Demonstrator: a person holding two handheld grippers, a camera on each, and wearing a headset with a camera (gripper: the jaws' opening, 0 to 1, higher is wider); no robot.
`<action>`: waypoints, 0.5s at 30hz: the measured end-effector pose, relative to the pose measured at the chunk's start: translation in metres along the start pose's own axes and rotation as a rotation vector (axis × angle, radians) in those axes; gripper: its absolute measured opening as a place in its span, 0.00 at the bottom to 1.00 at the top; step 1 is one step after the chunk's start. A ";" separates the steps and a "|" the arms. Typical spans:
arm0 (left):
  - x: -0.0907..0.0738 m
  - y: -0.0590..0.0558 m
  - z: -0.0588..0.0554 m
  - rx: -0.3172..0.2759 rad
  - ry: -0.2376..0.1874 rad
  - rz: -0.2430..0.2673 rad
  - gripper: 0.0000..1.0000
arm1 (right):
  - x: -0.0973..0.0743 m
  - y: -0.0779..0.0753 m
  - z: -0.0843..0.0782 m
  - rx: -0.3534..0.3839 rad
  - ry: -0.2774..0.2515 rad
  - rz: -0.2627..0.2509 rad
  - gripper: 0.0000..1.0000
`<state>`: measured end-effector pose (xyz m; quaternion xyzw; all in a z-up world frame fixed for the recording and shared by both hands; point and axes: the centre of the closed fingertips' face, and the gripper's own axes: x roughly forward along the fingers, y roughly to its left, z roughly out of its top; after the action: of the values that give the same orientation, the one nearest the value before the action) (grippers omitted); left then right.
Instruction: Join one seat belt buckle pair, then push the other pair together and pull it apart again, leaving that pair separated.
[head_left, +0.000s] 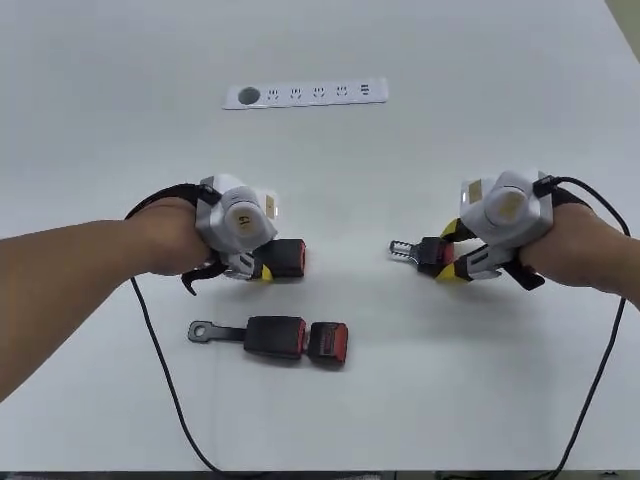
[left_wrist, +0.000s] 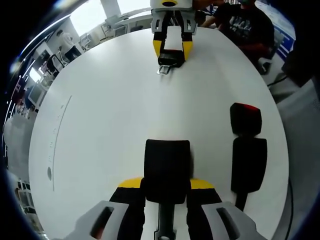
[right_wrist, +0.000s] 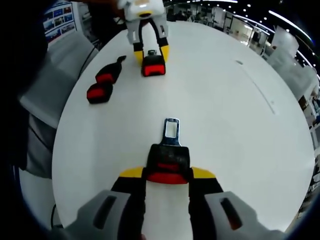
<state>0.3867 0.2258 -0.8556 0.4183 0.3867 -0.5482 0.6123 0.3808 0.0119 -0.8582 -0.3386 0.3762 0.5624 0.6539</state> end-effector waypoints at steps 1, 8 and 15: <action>0.000 0.000 0.000 -0.001 0.001 -0.001 0.32 | -0.001 0.001 0.001 -0.007 0.006 0.004 0.32; 0.002 0.002 -0.003 -0.007 0.015 -0.003 0.32 | -0.002 0.003 0.004 -0.036 0.035 0.015 0.32; 0.004 0.003 -0.004 -0.014 0.026 -0.011 0.32 | 0.011 0.011 0.030 -0.054 0.010 0.035 0.32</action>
<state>0.3900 0.2282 -0.8609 0.4190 0.4006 -0.5435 0.6071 0.3743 0.0444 -0.8531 -0.3525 0.3699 0.5820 0.6326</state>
